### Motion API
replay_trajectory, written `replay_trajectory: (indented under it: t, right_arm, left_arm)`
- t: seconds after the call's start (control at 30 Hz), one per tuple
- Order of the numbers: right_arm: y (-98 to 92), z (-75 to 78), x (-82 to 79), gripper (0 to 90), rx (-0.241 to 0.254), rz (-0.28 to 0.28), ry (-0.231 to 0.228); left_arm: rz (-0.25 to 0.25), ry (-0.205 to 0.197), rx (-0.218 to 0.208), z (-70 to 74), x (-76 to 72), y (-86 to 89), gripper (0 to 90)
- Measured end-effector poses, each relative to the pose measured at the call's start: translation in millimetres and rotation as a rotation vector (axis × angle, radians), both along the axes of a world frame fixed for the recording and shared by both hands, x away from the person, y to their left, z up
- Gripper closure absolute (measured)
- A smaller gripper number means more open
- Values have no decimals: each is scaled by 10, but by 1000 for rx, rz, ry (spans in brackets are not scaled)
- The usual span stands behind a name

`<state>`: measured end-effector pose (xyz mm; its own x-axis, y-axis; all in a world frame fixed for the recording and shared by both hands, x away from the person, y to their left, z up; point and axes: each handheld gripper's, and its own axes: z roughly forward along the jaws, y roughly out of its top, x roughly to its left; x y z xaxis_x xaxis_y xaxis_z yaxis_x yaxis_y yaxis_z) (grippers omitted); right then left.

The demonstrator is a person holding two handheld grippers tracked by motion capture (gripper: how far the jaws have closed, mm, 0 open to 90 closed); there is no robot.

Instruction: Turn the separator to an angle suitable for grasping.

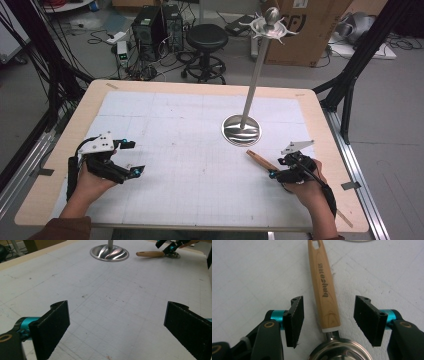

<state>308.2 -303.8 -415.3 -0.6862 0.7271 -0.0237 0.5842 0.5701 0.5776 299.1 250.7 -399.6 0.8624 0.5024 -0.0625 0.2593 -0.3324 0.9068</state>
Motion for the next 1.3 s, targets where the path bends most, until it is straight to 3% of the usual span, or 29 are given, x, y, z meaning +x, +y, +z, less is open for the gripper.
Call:
replay_trajectory:
  t: [0.6, 1.0, 1.17, 1.3]
  right_arm:
    - [64, -58, 69, 546, -122, 42, 63]
    - [63, -40, 81, 662, -125, 20, 96]
    - [59, -23, 80, 667, -133, -9, 82]
    - [85, -20, 72, 636, -153, -25, 98]
  left_arm:
    - [-2, 5, 13, -14, -5, -16, 69]
    - [-4, 4, 10, -12, -9, -20, 69]
    - [-5, 2, 13, -10, -11, -19, 69]
    - [-6, 5, 11, -13, -12, -25, 69]
